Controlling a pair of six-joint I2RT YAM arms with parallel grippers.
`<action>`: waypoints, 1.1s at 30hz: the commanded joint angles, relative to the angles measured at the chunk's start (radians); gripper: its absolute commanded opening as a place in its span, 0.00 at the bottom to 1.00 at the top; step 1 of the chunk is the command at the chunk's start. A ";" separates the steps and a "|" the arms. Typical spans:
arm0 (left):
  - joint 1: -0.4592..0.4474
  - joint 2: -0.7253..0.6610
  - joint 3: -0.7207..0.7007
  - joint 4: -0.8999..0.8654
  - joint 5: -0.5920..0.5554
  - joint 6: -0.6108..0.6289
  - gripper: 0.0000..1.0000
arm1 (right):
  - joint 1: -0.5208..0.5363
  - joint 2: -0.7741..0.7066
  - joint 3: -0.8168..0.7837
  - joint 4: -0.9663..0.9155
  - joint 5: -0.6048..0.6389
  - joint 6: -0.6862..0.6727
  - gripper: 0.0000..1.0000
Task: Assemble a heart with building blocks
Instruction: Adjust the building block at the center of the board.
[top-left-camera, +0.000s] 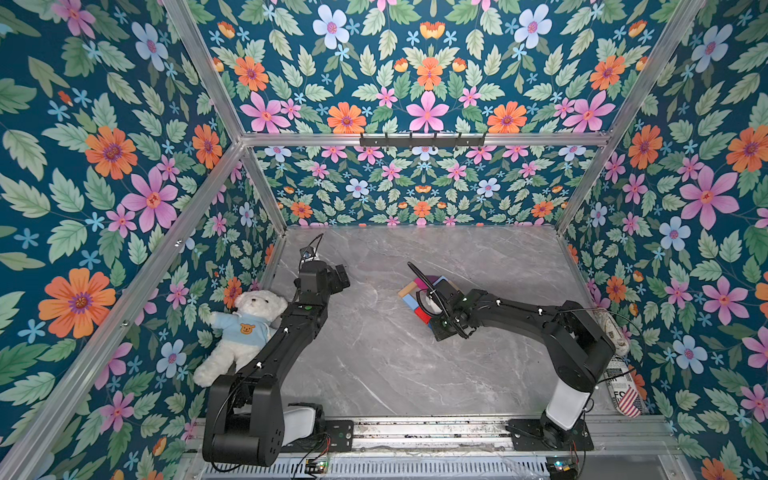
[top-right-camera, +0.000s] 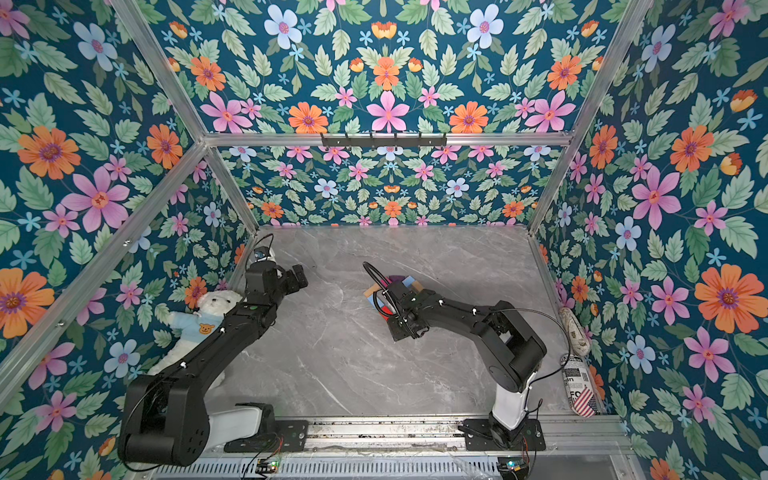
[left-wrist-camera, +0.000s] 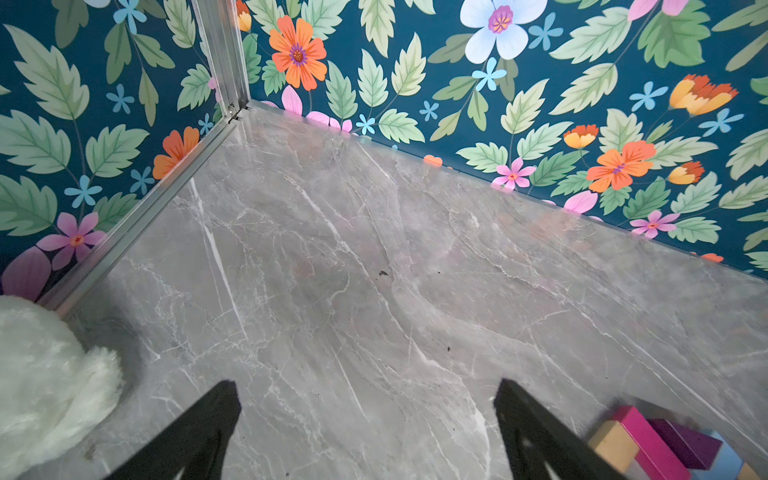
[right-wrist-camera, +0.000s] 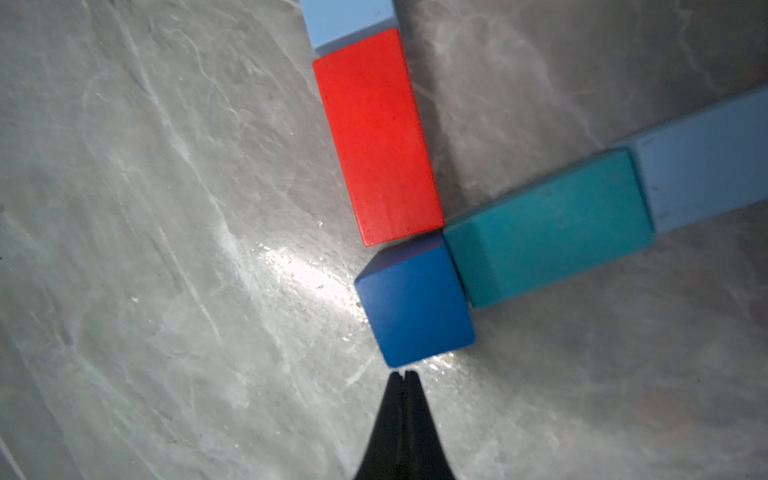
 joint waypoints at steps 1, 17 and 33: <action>0.000 0.001 0.005 -0.005 -0.013 0.012 1.00 | 0.001 0.003 0.004 0.003 0.017 0.003 0.00; 0.001 -0.008 0.000 -0.014 -0.020 0.020 1.00 | 0.002 0.019 0.015 0.008 0.023 0.001 0.00; 0.000 -0.021 -0.012 -0.020 -0.022 0.030 1.00 | 0.002 0.001 0.014 -0.005 0.020 0.000 0.00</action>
